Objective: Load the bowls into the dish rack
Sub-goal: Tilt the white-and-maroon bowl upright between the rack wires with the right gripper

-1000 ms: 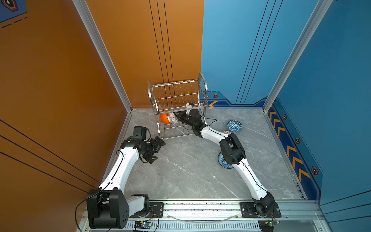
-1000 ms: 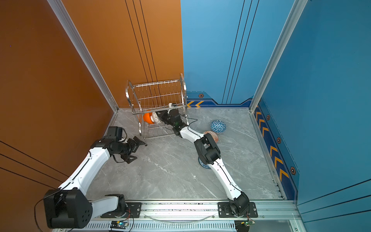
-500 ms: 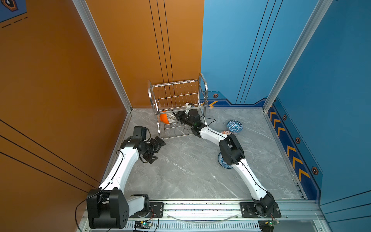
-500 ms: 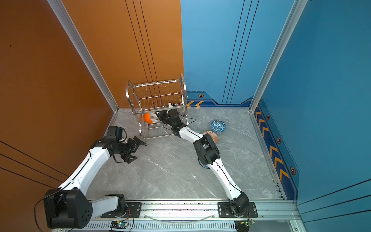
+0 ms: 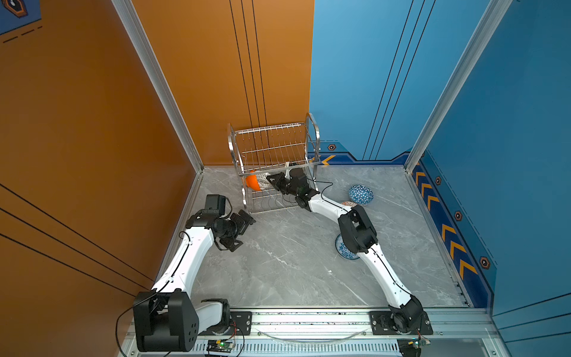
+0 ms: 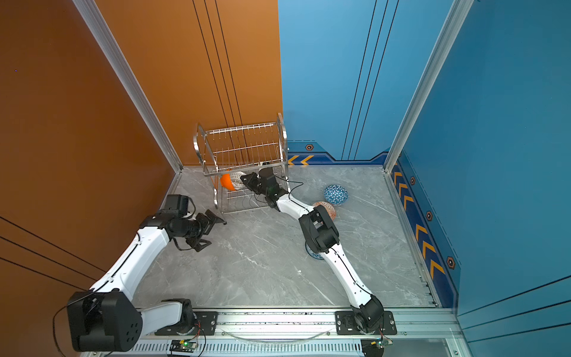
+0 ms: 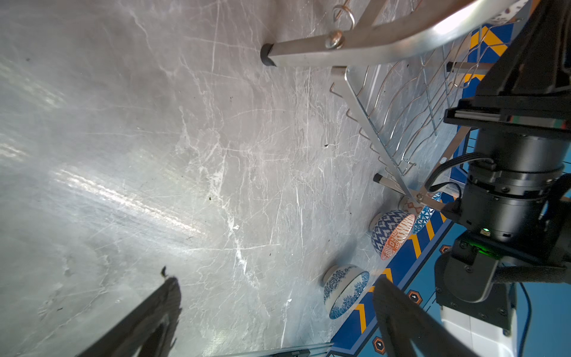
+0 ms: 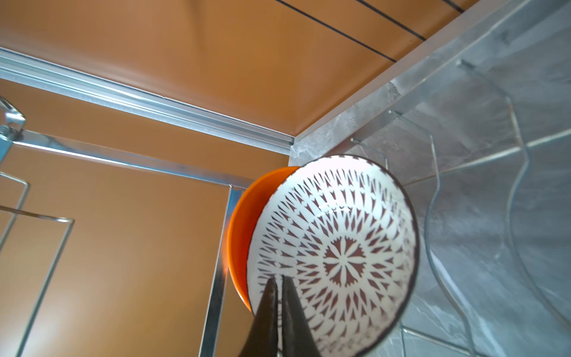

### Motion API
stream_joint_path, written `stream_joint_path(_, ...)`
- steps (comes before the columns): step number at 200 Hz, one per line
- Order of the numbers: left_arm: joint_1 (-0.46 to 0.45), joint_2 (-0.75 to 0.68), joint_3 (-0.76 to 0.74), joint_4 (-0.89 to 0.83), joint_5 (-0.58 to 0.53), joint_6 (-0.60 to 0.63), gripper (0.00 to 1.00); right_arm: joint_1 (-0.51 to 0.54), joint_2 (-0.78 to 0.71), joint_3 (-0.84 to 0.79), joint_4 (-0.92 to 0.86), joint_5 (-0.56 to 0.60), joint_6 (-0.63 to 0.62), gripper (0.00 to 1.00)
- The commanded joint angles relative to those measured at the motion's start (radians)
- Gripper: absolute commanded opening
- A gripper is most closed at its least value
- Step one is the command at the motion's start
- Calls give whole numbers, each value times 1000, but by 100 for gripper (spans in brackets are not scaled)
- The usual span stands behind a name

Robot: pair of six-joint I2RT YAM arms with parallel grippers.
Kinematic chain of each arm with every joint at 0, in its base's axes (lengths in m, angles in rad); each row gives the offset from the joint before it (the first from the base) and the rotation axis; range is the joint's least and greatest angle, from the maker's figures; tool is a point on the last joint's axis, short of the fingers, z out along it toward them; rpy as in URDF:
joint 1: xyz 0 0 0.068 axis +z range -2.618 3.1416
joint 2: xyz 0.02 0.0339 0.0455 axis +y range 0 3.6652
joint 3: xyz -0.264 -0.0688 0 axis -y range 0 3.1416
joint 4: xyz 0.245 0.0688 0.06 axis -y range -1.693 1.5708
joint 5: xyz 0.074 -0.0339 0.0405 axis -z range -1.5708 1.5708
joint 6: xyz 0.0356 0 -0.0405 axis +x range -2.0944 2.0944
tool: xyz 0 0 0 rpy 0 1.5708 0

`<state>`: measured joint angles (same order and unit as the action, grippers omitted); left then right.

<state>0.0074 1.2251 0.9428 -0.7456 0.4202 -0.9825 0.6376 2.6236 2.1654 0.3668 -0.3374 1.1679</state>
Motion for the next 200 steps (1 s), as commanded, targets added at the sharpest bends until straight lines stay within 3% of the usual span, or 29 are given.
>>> stream_joint_path(1,6,-17,-4,-23,7,22,98,-4,-92,-31,-47,-21,-71,13)
stream_joint_path(49,8,-51,-23,-23,2,15,98,-6,-160,-121,-59,-1,-91,23)
stream_joint_path(131,12,-89,-46,-22,3,8,98,6,-237,-171,-270,125,-127,43)
stream_joint_path(200,17,-133,-86,-23,19,2,98,35,-185,-72,-386,165,-70,46)
